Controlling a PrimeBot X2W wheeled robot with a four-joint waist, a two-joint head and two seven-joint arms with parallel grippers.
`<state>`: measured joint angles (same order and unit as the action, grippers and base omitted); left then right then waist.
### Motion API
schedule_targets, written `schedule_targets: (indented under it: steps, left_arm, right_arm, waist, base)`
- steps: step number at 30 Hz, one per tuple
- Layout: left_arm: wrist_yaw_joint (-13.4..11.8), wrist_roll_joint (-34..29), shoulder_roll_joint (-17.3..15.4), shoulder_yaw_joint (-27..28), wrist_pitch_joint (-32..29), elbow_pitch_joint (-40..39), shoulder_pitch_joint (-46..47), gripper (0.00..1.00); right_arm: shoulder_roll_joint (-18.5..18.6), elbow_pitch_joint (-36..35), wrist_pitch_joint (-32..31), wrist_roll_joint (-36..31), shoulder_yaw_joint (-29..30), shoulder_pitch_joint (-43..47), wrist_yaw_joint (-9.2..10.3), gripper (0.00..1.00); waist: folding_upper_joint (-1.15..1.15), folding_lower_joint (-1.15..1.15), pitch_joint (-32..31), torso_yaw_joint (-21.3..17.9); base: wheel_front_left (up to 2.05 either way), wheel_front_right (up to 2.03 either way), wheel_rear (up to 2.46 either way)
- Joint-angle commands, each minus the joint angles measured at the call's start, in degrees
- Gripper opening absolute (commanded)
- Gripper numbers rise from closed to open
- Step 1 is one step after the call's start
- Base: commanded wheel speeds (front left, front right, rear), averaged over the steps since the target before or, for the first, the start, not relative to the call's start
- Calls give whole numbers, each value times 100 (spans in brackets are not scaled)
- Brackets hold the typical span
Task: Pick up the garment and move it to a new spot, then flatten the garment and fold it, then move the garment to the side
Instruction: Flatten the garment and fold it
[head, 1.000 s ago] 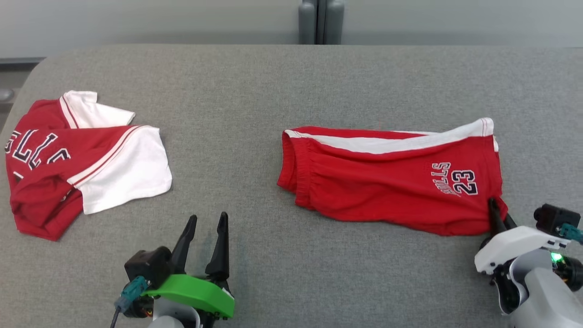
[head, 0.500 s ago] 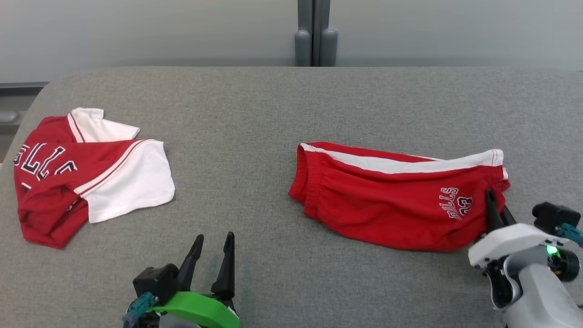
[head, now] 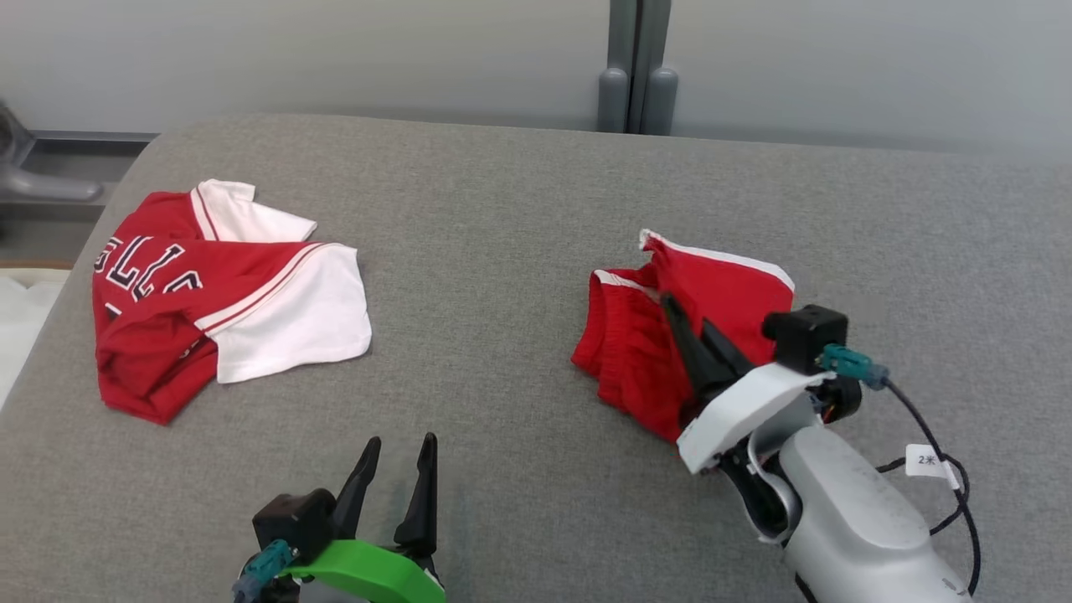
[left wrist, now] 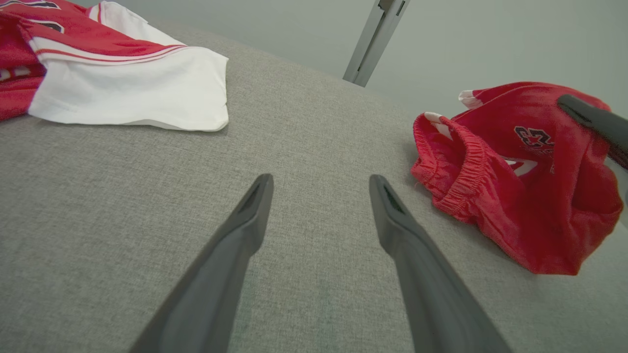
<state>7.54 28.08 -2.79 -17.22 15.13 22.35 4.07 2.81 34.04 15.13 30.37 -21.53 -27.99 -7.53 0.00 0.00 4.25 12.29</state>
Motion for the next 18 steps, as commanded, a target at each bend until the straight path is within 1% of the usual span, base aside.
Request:
schedule_targets:
  steps: [1,2,3,4,7,9,11,14,18]
  left_arm:
    - [-25,-1,-23,-12,1,11,6,100]
    - [-26,2,-23,-14,2,18,2,100]
    - [-26,8,-23,-17,2,22,-2,100]
    - [-26,3,-23,-25,2,34,-4,100]
    - [-31,-1,-23,-19,2,70,-8,100]
    - [-41,-21,-23,15,2,74,-15,100]
    - [-59,-94,-23,66,2,64,-16,100]
    - [-104,-300,-23,155,1,18,19,100]
    - [-180,-744,-23,276,1,-89,67,100]
  right_arm:
    - [33,127,1,83,-220,-52,9,0]
    - [33,167,0,139,-339,-58,9,30]
    - [32,199,1,188,-449,-58,9,45]
    - [29,252,0,231,-603,-43,9,100]
    - [28,418,0,352,-933,23,9,100]
    - [33,377,1,292,-1010,-10,9,100]
    - [32,286,1,226,-933,34,9,100]
    - [31,72,1,-85,-585,146,9,100]
    - [32,-170,0,-817,374,461,9,100]
  waist:
    - [0,0,-26,149]
    - [0,0,-25,173]
    - [0,0,-23,193]
    - [0,0,-22,212]
    - [0,0,-28,221]
    - [0,0,-36,178]
    - [0,0,-51,101]
    - [0,0,-80,-30]
    - [0,0,-133,-244]
  base:
    - [0,0,0]
    - [0,0,0]
    - [0,0,0]
    - [0,0,0]
    - [0,0,0]
    - [0,0,0]
    - [0,0,0]
    - [0,0,0]
    - [0,0,0]
